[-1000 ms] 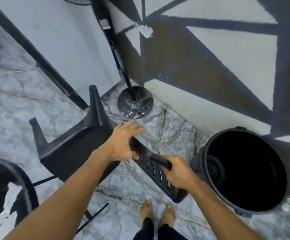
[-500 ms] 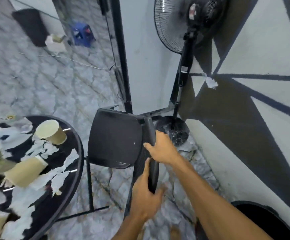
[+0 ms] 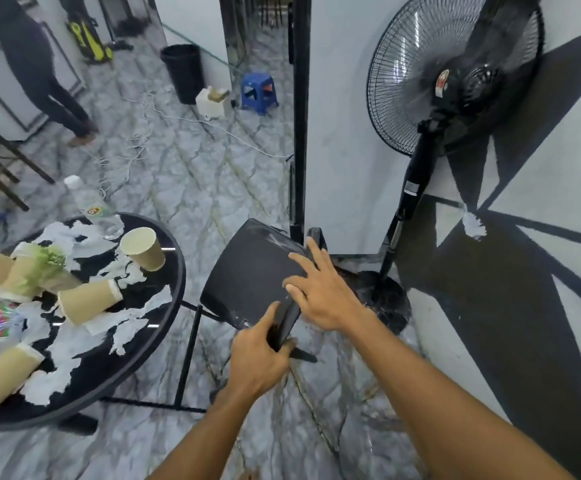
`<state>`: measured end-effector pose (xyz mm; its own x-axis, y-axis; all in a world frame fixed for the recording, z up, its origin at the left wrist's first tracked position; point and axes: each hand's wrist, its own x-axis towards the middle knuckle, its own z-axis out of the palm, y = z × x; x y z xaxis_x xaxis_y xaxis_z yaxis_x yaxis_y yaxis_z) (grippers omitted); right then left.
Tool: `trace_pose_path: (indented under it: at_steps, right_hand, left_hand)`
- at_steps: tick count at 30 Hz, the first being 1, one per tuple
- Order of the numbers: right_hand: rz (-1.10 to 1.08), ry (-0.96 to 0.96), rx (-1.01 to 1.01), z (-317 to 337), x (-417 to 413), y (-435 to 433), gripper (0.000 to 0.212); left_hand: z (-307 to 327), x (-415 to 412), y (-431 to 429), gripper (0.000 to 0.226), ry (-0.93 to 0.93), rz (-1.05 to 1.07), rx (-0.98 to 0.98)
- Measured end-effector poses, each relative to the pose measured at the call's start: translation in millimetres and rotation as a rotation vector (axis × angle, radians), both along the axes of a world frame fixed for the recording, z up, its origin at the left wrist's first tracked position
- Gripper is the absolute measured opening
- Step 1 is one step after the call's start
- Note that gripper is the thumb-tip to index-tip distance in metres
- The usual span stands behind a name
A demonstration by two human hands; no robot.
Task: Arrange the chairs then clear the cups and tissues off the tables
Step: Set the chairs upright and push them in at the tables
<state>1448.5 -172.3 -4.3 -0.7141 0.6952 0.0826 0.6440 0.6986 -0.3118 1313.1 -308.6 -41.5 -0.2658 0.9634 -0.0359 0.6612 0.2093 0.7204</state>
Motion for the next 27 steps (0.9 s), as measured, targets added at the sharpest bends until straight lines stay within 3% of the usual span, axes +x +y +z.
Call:
trace_pose_path:
  at_steps: [2, 9, 16, 20, 24, 27]
  right_hand:
    - [-0.001, -0.039, 0.052, -0.9, 5.3, 13.4, 0.044]
    - [-0.027, -0.145, 0.144, 8.2, 20.7, 39.0, 0.054]
    - [0.295, -0.219, 0.283, 16.5, 45.4, 78.3, 0.095]
    - [0.421, -0.208, 0.381, -0.5, 45.4, 115.9, 0.058]
    - [0.478, 0.0, 0.455, -16.9, 42.1, 144.4, 0.021]
    - [0.494, 0.084, 0.497, -24.6, 39.7, 160.8, 0.016]
  left_hand:
    - [-4.7, 6.9, -0.2, 0.085, 0.098, -0.037, -0.062]
    - [-16.8, 20.1, 30.4, 0.065, 0.275, -0.022, -0.031]
    - [-26.5, 28.1, 60.0, 0.05, 0.429, -0.01, 0.12]
    - [-25.2, 32.6, 76.7, 0.043, 0.474, 0.029, 0.125]
    - [-33.8, 39.1, 87.7, 0.036, 0.489, 0.075, 0.144]
    - [-39.7, 44.8, 96.3, 0.028, 0.53, 0.132, 0.181]
